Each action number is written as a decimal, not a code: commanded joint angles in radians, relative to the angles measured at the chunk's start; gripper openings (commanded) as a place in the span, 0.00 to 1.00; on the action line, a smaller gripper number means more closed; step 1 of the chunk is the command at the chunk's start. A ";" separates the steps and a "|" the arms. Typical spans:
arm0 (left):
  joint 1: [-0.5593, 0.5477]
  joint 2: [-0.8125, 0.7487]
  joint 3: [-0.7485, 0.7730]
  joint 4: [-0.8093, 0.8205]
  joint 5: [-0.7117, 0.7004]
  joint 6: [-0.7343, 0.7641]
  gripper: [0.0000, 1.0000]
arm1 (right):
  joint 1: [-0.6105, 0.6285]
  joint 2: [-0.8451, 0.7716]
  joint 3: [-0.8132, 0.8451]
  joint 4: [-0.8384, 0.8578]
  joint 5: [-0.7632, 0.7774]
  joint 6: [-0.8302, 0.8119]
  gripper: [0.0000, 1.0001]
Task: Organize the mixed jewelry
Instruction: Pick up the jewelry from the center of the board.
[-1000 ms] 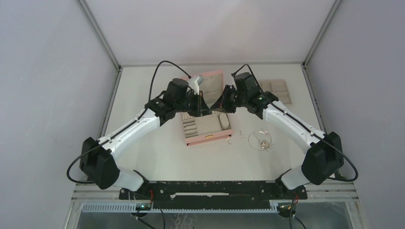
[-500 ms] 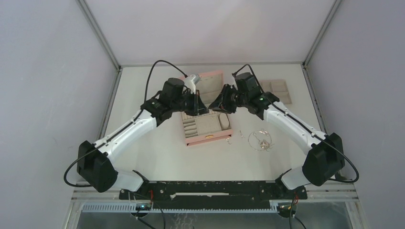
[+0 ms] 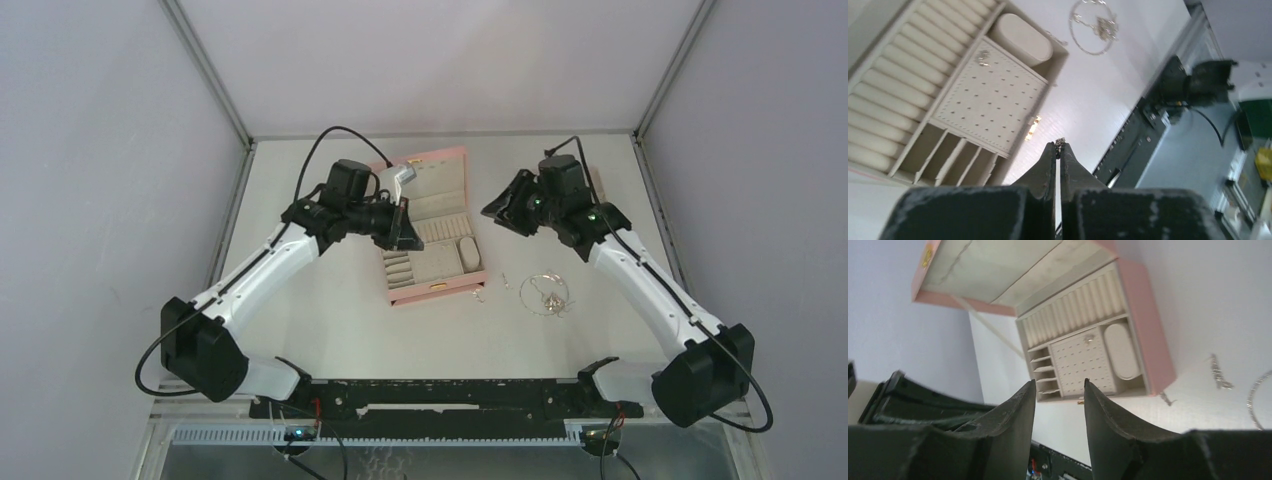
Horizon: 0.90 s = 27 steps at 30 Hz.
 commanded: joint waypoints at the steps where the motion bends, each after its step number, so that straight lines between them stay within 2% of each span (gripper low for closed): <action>1: 0.006 0.008 0.078 -0.102 0.260 0.219 0.00 | -0.056 -0.053 -0.031 -0.031 0.052 -0.025 0.49; 5: 0.006 0.000 0.072 -0.103 0.282 0.301 0.00 | -0.094 -0.067 -0.045 -0.048 0.049 -0.044 0.49; 10: 0.006 -0.022 0.071 -0.076 0.188 0.337 0.00 | -0.113 -0.060 -0.045 -0.059 0.036 -0.066 0.49; 18: 0.004 0.010 0.093 -0.054 0.068 0.290 0.00 | -0.121 -0.032 -0.044 -0.038 -0.005 -0.089 0.49; 22: 0.007 0.008 0.135 -0.072 0.166 0.281 0.00 | -0.120 -0.001 -0.045 0.072 -0.232 -0.144 0.44; 27: 0.052 0.023 0.217 -0.082 0.403 0.210 0.00 | -0.079 -0.021 -0.067 0.238 -0.566 -0.281 0.37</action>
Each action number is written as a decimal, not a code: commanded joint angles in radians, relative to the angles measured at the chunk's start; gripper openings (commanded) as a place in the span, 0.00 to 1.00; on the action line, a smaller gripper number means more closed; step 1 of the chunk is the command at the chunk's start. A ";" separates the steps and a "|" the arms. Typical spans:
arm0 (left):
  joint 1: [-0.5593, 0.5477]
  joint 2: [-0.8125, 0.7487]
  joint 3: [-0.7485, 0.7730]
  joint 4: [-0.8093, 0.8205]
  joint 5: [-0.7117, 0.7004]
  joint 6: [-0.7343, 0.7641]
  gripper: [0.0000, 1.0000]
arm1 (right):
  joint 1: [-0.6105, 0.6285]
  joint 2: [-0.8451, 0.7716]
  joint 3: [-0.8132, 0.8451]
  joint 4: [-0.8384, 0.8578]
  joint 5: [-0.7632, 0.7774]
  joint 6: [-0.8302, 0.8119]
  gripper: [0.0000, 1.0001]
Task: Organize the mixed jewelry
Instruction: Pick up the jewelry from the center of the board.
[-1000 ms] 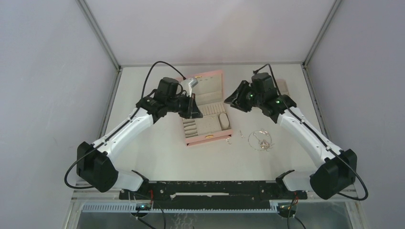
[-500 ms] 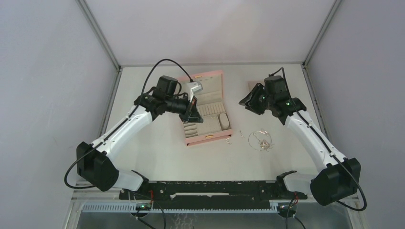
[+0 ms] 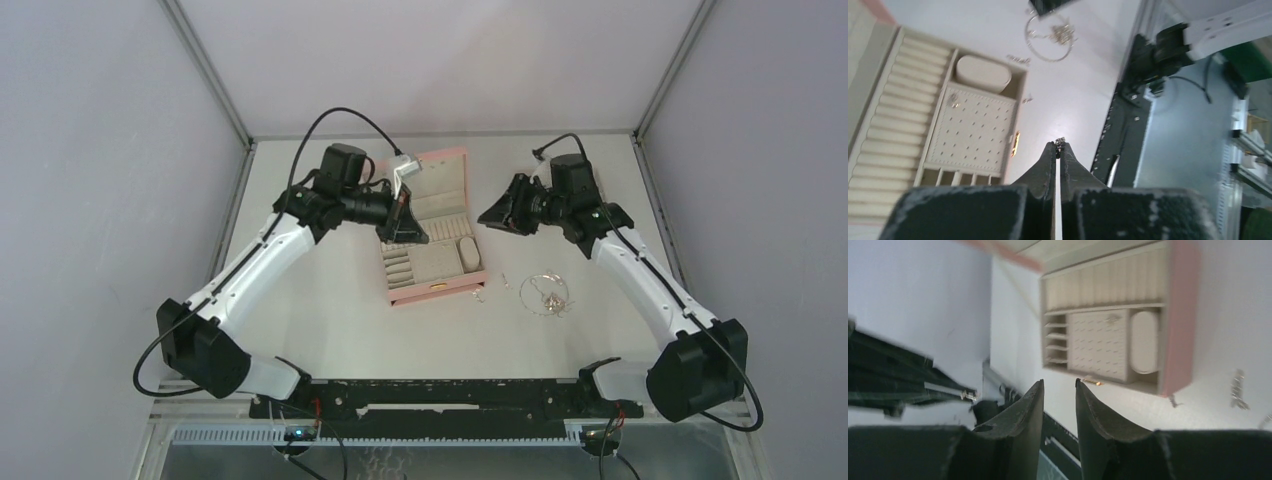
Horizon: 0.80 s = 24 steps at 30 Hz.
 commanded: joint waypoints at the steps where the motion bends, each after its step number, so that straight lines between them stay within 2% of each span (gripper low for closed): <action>1: 0.047 0.007 0.104 0.041 0.218 -0.102 0.00 | 0.046 -0.040 -0.018 0.215 -0.327 -0.148 0.38; 3: 0.057 0.013 0.125 0.062 0.248 -0.145 0.00 | 0.077 -0.069 -0.057 0.293 -0.361 -0.159 0.38; 4: 0.059 0.014 0.130 0.076 0.257 -0.168 0.00 | 0.093 -0.087 -0.091 0.401 -0.389 -0.141 0.39; 7: 0.065 0.005 0.132 0.149 0.258 -0.263 0.00 | 0.111 -0.136 -0.197 0.658 -0.393 -0.011 0.40; 11: 0.075 -0.019 0.102 0.312 0.253 -0.454 0.00 | 0.126 -0.170 -0.277 0.886 -0.324 0.140 0.42; 15: 0.078 -0.033 0.074 0.434 0.222 -0.549 0.00 | 0.152 -0.139 -0.281 1.014 -0.308 0.238 0.42; 24: 0.083 -0.047 0.053 0.465 0.237 -0.578 0.00 | 0.194 -0.110 -0.307 1.190 -0.215 0.317 0.43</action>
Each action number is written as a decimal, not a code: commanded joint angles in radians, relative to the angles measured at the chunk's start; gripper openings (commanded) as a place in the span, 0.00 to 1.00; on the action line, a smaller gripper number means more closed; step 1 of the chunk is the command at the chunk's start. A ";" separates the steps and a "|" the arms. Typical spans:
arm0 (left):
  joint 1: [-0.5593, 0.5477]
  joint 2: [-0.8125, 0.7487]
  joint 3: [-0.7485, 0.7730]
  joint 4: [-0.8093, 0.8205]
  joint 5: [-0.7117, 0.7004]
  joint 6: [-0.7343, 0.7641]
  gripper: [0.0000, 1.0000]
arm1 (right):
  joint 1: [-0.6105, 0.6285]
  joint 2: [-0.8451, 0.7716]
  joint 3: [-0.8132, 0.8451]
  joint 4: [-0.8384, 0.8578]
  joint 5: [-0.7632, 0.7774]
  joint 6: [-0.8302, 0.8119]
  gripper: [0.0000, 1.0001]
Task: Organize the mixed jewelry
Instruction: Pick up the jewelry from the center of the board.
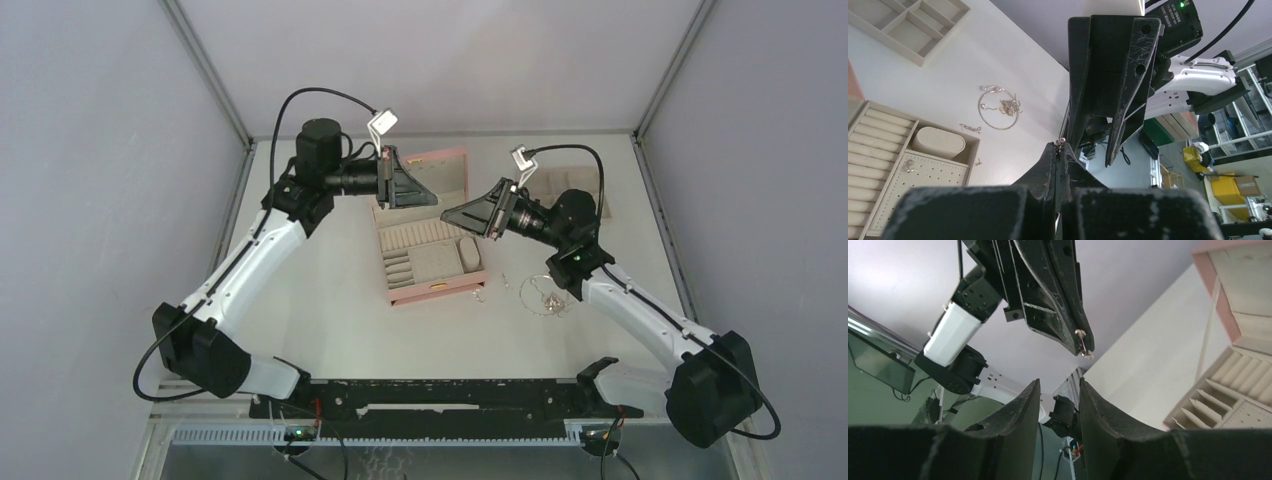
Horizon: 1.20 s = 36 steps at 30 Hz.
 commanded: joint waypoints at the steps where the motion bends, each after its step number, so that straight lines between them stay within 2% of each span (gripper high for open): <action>1: 0.012 -0.046 -0.012 0.072 0.028 -0.052 0.00 | 0.011 0.026 -0.001 0.183 0.049 0.067 0.43; 10: 0.015 -0.044 -0.012 0.083 0.055 -0.057 0.00 | 0.004 0.055 0.000 0.221 0.090 0.082 0.43; 15: 0.015 -0.041 -0.013 0.084 0.065 -0.056 0.00 | -0.001 0.088 0.026 0.233 0.070 0.098 0.42; 25: 0.016 -0.032 -0.007 0.084 0.074 -0.057 0.00 | -0.019 0.119 0.038 0.292 0.042 0.143 0.34; 36: 0.016 -0.021 -0.011 0.083 0.084 -0.052 0.00 | -0.031 0.147 0.056 0.320 0.001 0.168 0.33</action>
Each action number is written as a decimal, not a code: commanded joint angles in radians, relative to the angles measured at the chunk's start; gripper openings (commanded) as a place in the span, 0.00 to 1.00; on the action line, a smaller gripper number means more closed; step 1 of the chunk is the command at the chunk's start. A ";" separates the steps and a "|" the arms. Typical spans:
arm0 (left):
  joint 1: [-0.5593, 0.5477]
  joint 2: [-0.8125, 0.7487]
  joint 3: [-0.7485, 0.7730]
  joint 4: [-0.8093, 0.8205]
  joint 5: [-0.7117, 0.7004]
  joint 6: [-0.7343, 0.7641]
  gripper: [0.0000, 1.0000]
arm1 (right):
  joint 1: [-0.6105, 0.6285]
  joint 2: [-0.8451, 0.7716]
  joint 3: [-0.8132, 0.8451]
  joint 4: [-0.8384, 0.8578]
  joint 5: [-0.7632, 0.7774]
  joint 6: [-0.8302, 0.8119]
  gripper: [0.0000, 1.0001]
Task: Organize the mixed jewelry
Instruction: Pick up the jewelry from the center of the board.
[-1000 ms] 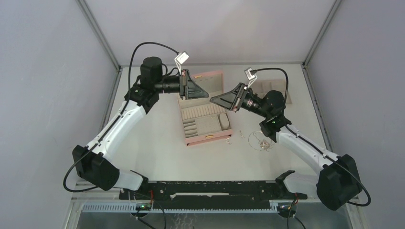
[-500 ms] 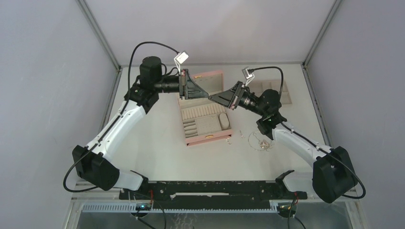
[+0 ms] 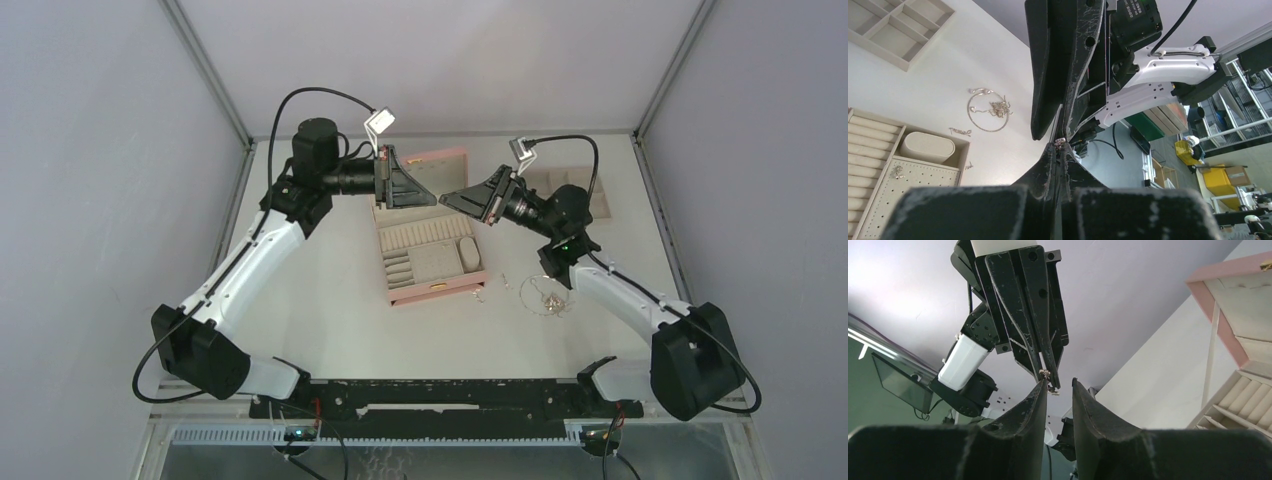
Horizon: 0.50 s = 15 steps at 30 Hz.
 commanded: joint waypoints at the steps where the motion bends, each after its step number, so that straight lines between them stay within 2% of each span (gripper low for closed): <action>1: 0.006 -0.013 0.003 0.032 0.026 -0.010 0.00 | -0.002 0.018 0.050 0.074 -0.027 0.021 0.33; 5: 0.007 -0.011 0.006 0.031 0.026 -0.009 0.00 | -0.003 0.028 0.058 0.082 -0.036 0.025 0.32; 15: 0.007 -0.007 0.009 0.030 0.033 -0.009 0.00 | -0.003 0.058 0.077 0.109 -0.071 0.052 0.23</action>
